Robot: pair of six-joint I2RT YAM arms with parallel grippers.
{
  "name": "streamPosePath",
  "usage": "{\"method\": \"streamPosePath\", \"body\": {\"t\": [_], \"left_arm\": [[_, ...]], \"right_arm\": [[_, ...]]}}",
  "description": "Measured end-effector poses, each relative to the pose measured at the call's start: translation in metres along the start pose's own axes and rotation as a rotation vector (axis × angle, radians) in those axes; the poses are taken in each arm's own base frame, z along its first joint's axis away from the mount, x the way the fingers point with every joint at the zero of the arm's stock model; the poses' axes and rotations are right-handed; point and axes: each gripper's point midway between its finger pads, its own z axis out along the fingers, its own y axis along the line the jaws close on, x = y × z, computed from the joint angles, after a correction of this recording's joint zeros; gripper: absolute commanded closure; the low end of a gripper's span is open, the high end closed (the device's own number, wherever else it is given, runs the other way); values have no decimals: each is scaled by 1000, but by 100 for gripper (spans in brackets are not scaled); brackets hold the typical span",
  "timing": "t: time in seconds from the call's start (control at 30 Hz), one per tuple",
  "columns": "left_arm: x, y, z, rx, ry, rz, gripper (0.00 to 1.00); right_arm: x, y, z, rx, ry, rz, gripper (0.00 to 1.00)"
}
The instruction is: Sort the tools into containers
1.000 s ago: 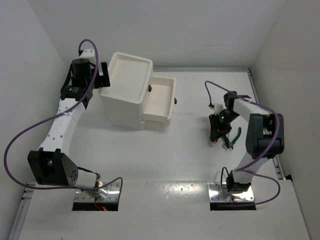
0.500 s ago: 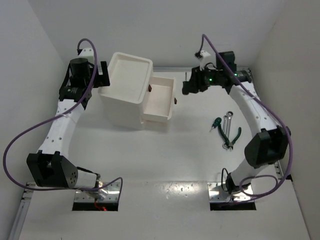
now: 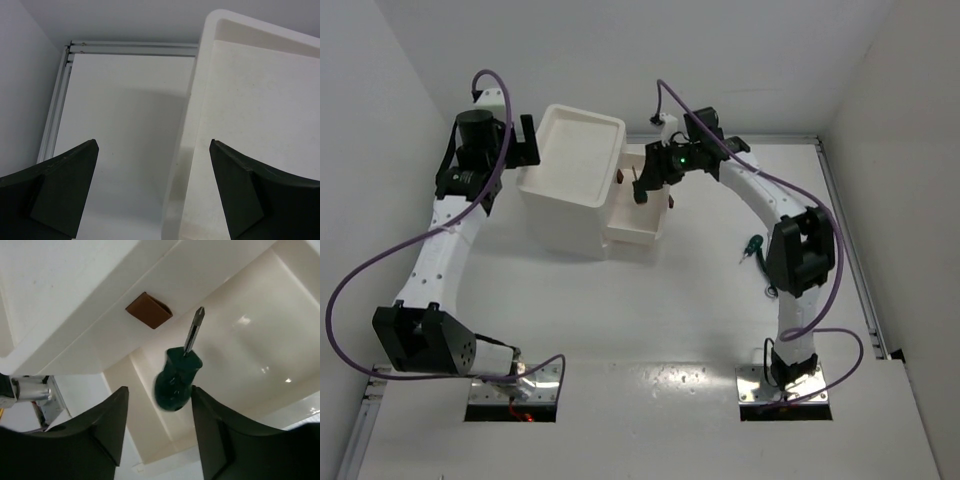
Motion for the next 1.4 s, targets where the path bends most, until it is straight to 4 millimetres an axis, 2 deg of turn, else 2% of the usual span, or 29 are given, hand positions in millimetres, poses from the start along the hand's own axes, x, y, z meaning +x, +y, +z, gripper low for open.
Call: {"method": "streamPosePath", "body": {"t": [0.13,0.23,0.3,0.37,0.4,0.5,0.53,0.6,0.63,0.73,0.8,0.87,0.97,1.13,1.4], "left_arm": [[3,0,4,0,9,1,0],[6,-1,7,0,19,3,0],[8,-1,9,0,23,3,0],[8,-1,9,0,23,3,0],[8,-1,9,-1,23,4,0],[8,0,9,-4,22,4,0],[8,0,9,-6,22,4,0],[7,1,9,-12,21,4,0],[7,2,9,-14,21,4,0],[7,2,9,-17,21,4,0],[7,2,9,-17,19,3,0],[7,2,9,-18,17,2,0],[6,2,9,-17,15,2,0],[6,3,9,-22,14,2,0],[6,5,10,-32,15,3,0]], "right_arm": [[-13,-1,-4,16,-37,-17,30],[-17,-3,-15,46,-55,-27,33],[-14,-6,-34,87,-65,-28,39],[-7,-13,-63,157,-74,-16,40],[-3,-18,-80,200,-86,-15,44],[29,-38,-132,364,-87,15,45],[45,-46,-148,426,-71,39,45],[79,-61,-169,532,-16,93,45],[92,-67,-174,565,17,120,45],[134,-88,-178,630,118,224,45],[159,-104,-180,667,176,307,42],[179,-121,-184,704,217,390,35],[203,-146,-188,754,259,505,34],[220,-171,-189,800,297,594,34],[231,-189,-177,802,334,631,34]]}}
